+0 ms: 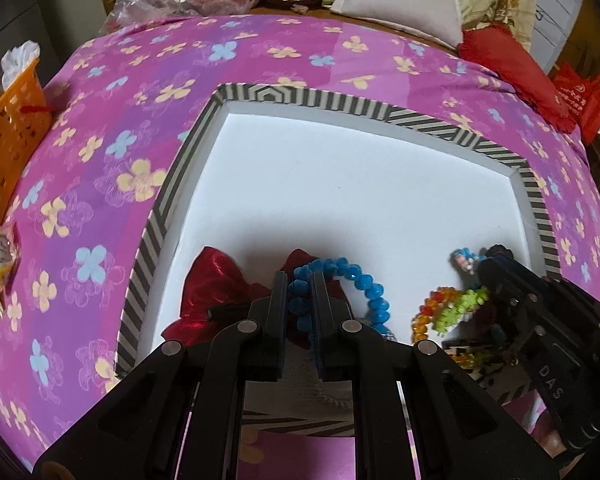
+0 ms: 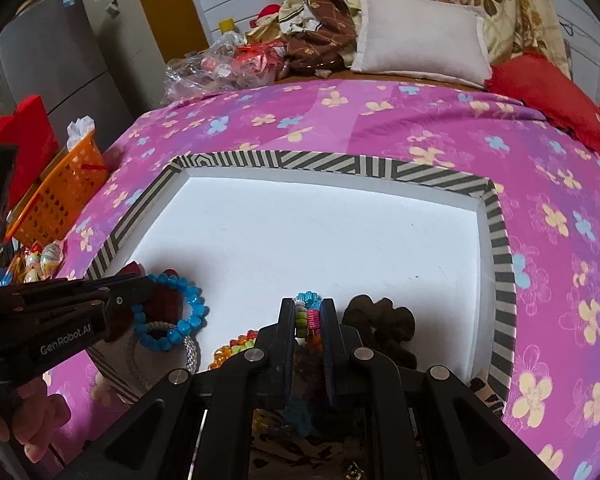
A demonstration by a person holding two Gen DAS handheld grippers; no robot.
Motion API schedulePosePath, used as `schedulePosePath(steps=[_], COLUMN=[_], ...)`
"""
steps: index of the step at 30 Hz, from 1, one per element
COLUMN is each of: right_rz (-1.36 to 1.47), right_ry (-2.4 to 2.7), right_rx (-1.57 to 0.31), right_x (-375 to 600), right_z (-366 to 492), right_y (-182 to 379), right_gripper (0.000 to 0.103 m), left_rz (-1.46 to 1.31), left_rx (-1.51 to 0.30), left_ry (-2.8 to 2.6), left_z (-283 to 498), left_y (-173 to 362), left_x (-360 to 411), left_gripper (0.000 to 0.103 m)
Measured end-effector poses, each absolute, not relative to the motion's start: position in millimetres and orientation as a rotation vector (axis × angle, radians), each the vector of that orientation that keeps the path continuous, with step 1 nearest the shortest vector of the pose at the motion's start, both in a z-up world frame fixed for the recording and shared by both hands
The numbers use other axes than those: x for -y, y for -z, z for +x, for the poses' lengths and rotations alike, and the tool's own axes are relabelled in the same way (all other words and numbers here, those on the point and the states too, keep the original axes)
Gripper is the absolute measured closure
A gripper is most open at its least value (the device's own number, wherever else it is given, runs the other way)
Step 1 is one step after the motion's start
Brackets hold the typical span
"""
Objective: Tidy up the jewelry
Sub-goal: 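Open both grippers to drop the bracelets into the tray, then move both grippers back toward the black scrunchie and Mickey hair tie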
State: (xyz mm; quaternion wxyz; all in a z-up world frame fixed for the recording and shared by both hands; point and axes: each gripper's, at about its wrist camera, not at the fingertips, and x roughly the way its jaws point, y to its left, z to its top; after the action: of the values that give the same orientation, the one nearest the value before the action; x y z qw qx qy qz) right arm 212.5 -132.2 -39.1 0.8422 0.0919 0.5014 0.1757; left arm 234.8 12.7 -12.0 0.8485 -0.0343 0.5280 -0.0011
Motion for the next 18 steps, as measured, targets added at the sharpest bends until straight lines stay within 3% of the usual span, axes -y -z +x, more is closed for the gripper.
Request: schedulePosePath(steps=[1, 3, 5, 7, 8, 14, 18], right_rz=[0.195, 0.208, 0.223, 0.226, 0.226, 0.229, 0.216], right_ry=[-0.366, -0.361, -0.360, -0.360, -0.362, -0.359, -0.354], right_rx=[-1.066, -1.067, -1.058, -1.048, -1.044, -1.018, -1.004], right_x=[132.8, 135.4, 138.7, 140.9, 141.6, 150.2, 153.1], right_z=[211.9, 209.6, 205.3, 200.2, 197.5, 170.5, 141.4], right_y=[39.2, 38.3, 35.5, 31.2, 28.9, 11.7, -0.2], right_gripper=[0.090, 0.077, 0.072, 0.072, 0.072, 0.072, 0.065], left_rz=[-0.077, -0.092, -0.096, -0.098, -0.102, -0.112, -0.082], left_rx=[-1.111, -1.112, -1.113, -1.103, -1.097, -1.087, -1.062], left_ry=[-0.001, -0.003, 0.000, 0.000, -0.001, -0.002, -0.016], left_z=[234.3, 232.4, 230.2, 225.5, 222.2, 198.3, 172.1], left_y=[11.9, 11.7, 11.0, 8.4, 6.4, -6.1, -15.7], left_x=[-14.0, -17.1, -18.4, -19.8, -21.0, -26.8, -27.0], left_gripper=[0.094, 0.091, 0.081, 0.060, 0.056, 0.054, 0.054])
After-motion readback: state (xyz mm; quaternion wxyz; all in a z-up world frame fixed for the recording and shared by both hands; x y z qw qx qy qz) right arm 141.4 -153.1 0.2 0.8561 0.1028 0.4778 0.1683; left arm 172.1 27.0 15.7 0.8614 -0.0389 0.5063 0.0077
